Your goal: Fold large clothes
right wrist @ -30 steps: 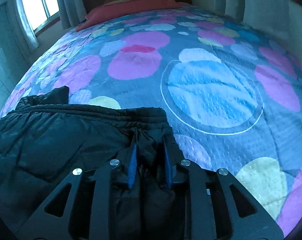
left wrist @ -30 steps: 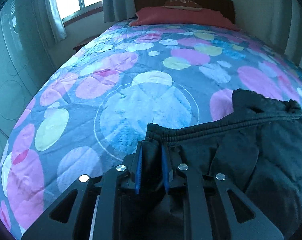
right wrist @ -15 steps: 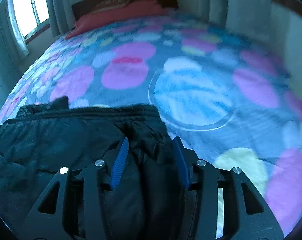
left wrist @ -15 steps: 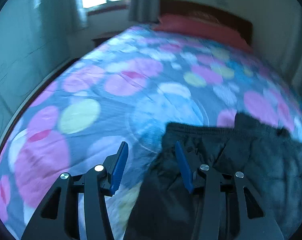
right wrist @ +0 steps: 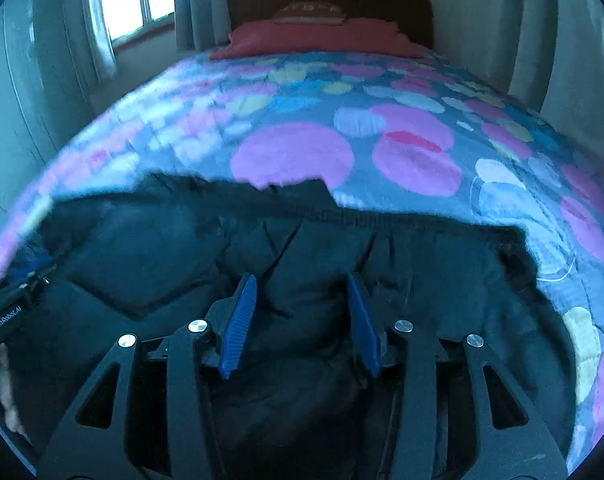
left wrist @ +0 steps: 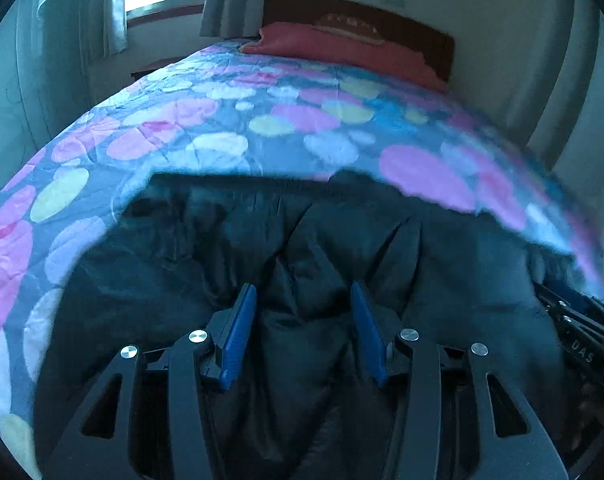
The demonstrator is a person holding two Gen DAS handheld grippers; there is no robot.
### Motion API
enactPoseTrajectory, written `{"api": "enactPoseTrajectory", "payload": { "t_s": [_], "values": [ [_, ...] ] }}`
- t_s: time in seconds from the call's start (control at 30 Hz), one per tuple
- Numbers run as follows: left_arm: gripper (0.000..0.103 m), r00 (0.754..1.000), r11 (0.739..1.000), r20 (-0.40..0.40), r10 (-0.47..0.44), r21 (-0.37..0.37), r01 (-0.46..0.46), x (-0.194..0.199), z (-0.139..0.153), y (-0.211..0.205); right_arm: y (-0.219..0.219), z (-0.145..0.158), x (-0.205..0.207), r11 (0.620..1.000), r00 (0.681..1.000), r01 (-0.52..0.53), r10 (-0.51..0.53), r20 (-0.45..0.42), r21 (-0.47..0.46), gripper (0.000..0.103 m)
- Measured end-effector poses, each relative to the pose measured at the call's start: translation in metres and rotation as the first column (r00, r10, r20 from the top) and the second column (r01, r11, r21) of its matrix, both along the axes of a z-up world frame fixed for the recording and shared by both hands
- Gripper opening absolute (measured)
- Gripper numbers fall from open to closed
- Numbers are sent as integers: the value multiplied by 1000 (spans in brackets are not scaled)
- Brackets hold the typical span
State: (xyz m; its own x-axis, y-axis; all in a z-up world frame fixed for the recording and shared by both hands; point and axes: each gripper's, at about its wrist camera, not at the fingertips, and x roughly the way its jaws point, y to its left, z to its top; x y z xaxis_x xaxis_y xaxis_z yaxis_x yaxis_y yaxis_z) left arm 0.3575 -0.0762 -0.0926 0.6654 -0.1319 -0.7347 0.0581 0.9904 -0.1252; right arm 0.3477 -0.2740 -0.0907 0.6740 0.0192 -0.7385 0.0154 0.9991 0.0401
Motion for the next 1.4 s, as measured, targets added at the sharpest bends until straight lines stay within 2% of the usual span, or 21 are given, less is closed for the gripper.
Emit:
{"api": "enactPoseTrajectory", "payload": {
  "t_s": [0.07,0.17,0.33,0.4,0.5,0.6,0.67,0.77,0.83,0.97,1.13,1.2,1.27,1.37,1.4],
  "values": [
    [51,1000,1000,24,2,-15,-1,2,-11,2,-5,-17,6,999,1000,16,-15,-23,29,52],
    [51,999,1000,52,7,10,-7,1,-19,-1,-4,-32,9,999,1000,29,-28,-9,24,52],
    [51,999,998,40,7,64,-9,4,-21,-9,-2,-38,12,999,999,39,-39,-12,3,52],
    [51,1000,999,21,3,51,-5,1,-14,-6,-5,-30,9,999,999,35,-35,-17,20,51],
    [51,999,999,36,21,-38,-19,-24,8,9,-22,-6,-16,995,998,55,-57,26,85,53],
    [57,995,998,98,10,-63,-4,-46,22,15,-44,12,-48,993,990,112,-115,87,43,53],
    [57,995,998,99,13,-64,-6,-48,17,16,-60,13,-62,986,980,167,-166,108,2,53],
    [57,1000,997,9,28,-73,-27,-36,-6,18,-82,-6,-64,977,976,213,-211,53,-29,54],
    [57,999,998,21,25,-56,-24,-33,-16,17,-93,-25,-60,979,979,203,-203,5,4,54],
    [57,999,1000,33,12,-19,-12,-31,-25,11,-88,-43,-52,979,980,201,-200,21,-19,54],
    [57,999,1000,37,5,-7,-4,-33,-24,11,-86,-43,-54,979,979,203,-203,26,-3,55],
    [57,1000,1000,31,6,-12,-6,-38,-18,14,-88,-35,-57,979,979,203,-203,23,3,56],
    [57,999,999,39,19,-29,-17,-56,-6,25,-93,-24,-68,977,977,213,-214,27,29,70],
    [58,994,995,76,84,-55,-80,-89,12,54,-101,-7,-100,971,970,232,-236,65,63,76],
    [66,991,993,84,104,-65,-99,-97,16,62,-106,-2,-113,967,965,244,-249,77,71,79]
  ]
}}
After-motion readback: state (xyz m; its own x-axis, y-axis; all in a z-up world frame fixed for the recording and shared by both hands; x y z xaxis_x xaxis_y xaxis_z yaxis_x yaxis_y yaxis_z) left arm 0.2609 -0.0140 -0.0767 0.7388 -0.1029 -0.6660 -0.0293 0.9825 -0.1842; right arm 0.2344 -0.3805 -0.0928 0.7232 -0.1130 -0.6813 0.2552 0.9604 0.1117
